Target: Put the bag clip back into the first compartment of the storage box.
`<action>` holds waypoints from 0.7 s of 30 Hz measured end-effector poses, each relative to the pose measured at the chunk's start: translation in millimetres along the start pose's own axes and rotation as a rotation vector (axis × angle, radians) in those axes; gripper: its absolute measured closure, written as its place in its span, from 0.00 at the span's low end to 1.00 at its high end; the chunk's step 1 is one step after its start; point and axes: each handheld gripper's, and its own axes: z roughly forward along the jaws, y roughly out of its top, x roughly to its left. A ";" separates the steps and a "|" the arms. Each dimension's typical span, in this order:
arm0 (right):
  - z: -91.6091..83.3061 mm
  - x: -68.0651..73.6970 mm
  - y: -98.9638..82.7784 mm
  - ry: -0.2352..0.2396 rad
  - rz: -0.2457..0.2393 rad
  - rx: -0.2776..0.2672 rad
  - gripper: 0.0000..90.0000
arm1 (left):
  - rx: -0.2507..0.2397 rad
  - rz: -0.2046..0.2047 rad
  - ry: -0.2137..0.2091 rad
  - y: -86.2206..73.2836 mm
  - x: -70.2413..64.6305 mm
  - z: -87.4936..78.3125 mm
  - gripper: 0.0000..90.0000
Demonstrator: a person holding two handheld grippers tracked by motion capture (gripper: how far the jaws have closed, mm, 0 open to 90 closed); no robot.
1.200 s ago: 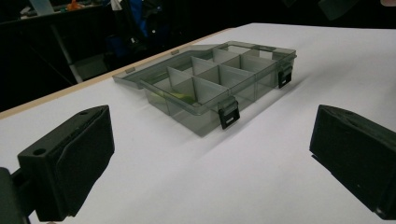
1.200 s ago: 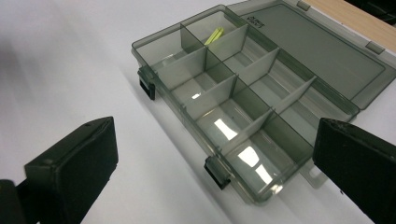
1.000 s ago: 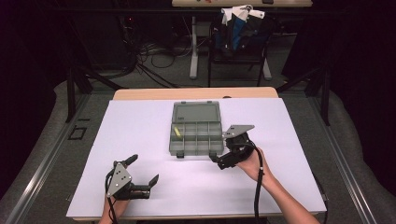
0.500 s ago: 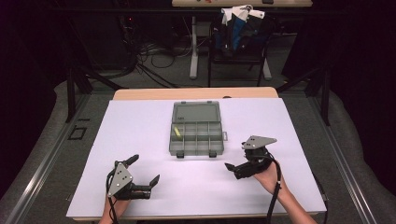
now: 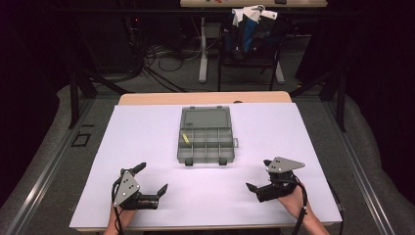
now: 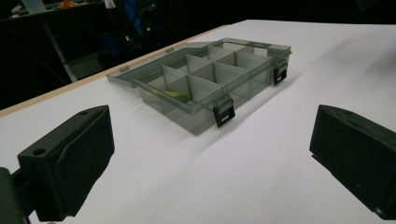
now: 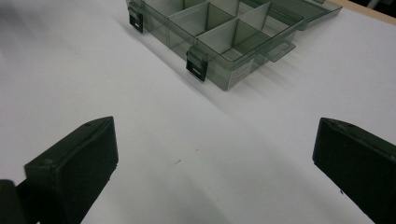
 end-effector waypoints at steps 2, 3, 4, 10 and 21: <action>-2.5 1.4 -4.6 -0.006 -0.004 -0.002 0.00 | 0.000 0.000 0.001 0.0 0.1 -0.2 0.00; -3.6 2.0 -7.0 -0.007 -0.007 -0.008 0.00 | 0.001 0.000 0.001 -0.1 0.2 -0.2 0.00; -4.8 2.6 -9.4 -0.011 -0.012 -0.006 0.00 | 0.001 -0.001 0.002 -0.2 0.2 -0.2 0.00; -9.0 7.2 -23.6 -0.028 -0.044 -0.033 0.00 | 0.006 0.000 0.000 -0.3 -0.5 0.4 0.00; -15.2 6.6 -31.8 -0.032 -0.048 -0.078 0.00 | 0.012 0.006 -0.006 -0.1 -1.6 2.6 0.00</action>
